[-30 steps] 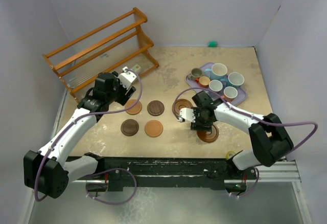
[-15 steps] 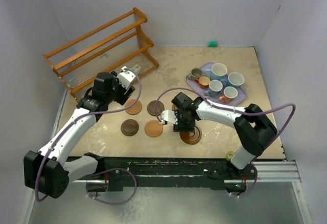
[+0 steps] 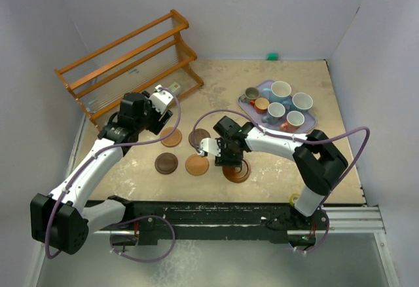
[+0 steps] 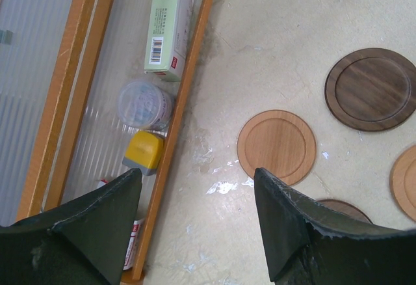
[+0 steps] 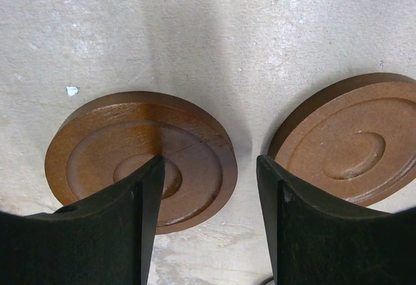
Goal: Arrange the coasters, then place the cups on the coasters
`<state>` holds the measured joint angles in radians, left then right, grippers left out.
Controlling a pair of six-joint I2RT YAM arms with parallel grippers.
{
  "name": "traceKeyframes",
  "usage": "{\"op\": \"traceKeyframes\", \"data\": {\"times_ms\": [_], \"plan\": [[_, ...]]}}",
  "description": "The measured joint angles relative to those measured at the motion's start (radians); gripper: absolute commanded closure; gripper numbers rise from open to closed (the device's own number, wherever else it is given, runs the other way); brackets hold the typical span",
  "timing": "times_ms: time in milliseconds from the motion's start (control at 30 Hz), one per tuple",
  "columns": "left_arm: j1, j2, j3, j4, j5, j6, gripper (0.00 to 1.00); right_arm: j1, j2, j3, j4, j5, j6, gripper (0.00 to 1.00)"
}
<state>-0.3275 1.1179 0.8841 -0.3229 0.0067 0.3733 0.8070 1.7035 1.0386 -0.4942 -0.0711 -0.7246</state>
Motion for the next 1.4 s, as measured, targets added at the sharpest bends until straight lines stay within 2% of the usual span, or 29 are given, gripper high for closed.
{"op": "traceKeyframes", "data": {"times_ms": [333,567,867,1000,1200,1400], "plan": [[0.0,-0.002,0.0,0.0,0.008,0.0,0.33,0.0,0.01,0.013,-0.001,-0.002,0.0,0.39],[0.001,-0.015,0.0,0.0,0.008,0.0,0.32,0.0,0.002,0.016,-0.016,-0.007,0.0,0.35],[0.007,-0.019,-0.002,0.0,0.011,-0.015,0.32,-0.026,-0.179,0.016,-0.03,-0.042,0.031,0.34],[0.007,-0.019,-0.002,0.0,0.019,-0.016,0.31,-0.129,-0.268,0.016,-0.029,-0.106,0.071,0.35],[0.011,-0.046,-0.002,0.001,0.024,-0.023,0.26,-0.385,-0.41,0.018,-0.016,-0.187,0.153,0.34],[0.013,-0.069,-0.006,0.029,0.011,-0.023,0.2,-0.557,-0.395,0.097,-0.023,-0.212,0.224,0.34]]}}
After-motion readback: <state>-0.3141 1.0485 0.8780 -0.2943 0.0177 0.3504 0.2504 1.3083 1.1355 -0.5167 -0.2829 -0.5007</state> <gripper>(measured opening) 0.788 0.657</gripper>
